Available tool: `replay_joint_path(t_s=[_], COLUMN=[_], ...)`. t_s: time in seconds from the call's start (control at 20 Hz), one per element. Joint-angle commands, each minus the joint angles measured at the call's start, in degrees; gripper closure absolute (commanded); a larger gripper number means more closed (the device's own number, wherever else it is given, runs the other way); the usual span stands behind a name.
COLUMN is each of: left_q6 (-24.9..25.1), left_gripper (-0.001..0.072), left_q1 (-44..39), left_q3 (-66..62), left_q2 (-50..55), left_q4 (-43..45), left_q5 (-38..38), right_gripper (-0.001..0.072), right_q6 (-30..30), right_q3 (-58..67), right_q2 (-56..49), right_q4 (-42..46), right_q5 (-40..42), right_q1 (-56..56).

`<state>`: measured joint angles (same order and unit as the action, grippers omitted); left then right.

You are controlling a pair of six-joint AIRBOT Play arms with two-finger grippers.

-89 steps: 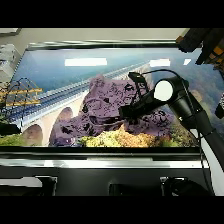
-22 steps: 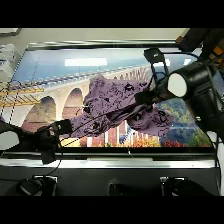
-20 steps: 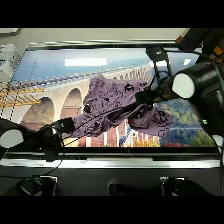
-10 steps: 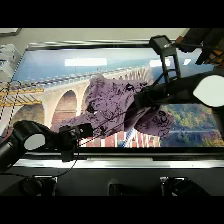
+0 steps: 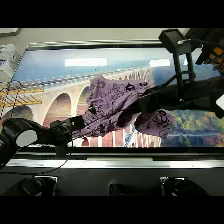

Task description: Fold the clothes and pants, and hang the long-sleeved shirts on hangers.

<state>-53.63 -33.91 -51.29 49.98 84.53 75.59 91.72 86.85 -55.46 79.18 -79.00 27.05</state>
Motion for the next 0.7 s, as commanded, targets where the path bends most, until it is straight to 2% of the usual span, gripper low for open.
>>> replay_joint_path(t_s=[0.0, 0.1, 0.4, 0.65], left_q6=[-0.5, -2.7, -14.3, -14.6], left_gripper=[0.0688, 0.0688, 0.0688, 0.0688], left_q1=[-1.3, -4.7, -10.1, -15.6], left_q3=[0.0, 0.0, 0.0, 0.0], left_q2=[-0.1, 1.2, 5.9, 10.6], left_q4=[-0.5, -0.5, -0.5, -0.5], left_q5=[-4.4, -7.5, -20.1, -22.2], right_gripper=[0.0668, 0.0668, 0.0668, 0.0668], right_q6=[0.6, 1.2, 2.4, 2.6], right_q3=[0.0, 0.0, 0.0, 0.0], right_q2=[0.2, 0.1, 0.1, 0.1], right_q4=[-3.1, -5.1, -6.1, -5.7], right_q5=[2.0, 4.0, 4.0, 4.2], right_q1=[0.0, 0.0, 0.0, 0.0])
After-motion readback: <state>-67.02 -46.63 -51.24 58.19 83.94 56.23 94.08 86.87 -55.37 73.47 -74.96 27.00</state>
